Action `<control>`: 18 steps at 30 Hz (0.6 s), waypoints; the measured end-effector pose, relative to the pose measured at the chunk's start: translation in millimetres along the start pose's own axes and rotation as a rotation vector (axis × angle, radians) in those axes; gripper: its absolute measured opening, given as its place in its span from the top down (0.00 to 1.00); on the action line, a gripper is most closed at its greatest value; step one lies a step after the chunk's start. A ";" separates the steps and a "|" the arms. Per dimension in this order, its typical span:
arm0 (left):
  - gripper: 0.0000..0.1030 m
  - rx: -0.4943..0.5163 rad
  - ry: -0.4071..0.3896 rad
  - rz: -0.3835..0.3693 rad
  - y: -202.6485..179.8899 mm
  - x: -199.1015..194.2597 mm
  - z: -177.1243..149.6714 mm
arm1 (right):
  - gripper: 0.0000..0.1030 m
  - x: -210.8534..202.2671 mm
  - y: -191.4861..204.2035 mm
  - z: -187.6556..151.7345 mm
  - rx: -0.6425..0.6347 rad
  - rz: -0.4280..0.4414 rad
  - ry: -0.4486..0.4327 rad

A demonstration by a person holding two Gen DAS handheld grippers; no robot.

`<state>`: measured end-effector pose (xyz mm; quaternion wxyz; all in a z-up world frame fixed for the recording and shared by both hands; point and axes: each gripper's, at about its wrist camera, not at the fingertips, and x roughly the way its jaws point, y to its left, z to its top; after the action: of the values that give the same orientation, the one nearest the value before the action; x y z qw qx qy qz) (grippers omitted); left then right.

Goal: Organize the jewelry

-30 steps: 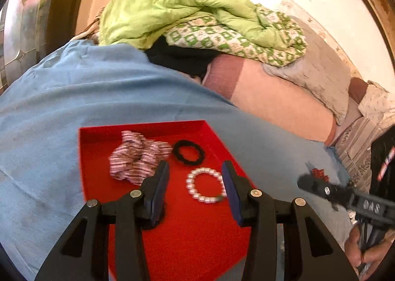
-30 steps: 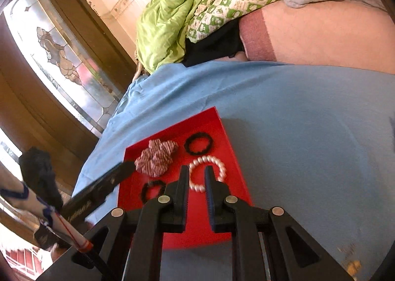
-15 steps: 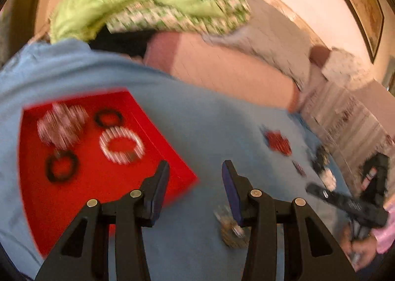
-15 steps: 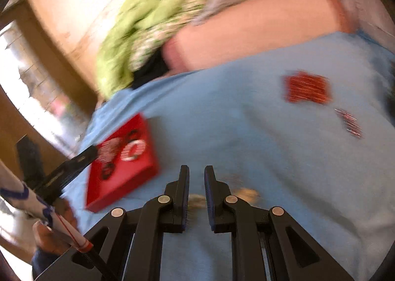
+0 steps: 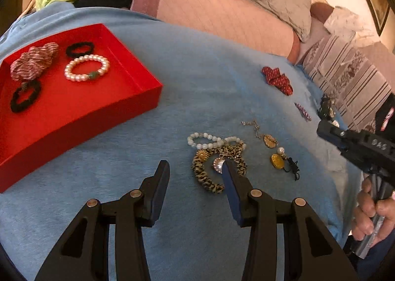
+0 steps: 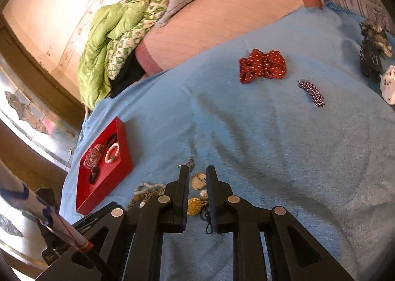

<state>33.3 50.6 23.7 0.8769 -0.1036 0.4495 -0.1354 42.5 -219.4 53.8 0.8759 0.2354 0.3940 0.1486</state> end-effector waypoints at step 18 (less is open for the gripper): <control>0.94 0.213 -0.231 -0.057 -33.2 -43.5 12.7 | 0.84 13.3 -2.4 -0.6 -0.044 0.005 0.075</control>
<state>14.6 34.5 74.1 0.9246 -0.0375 0.3255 -0.1943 50.9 -215.3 43.9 0.8651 0.2116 0.4226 0.1682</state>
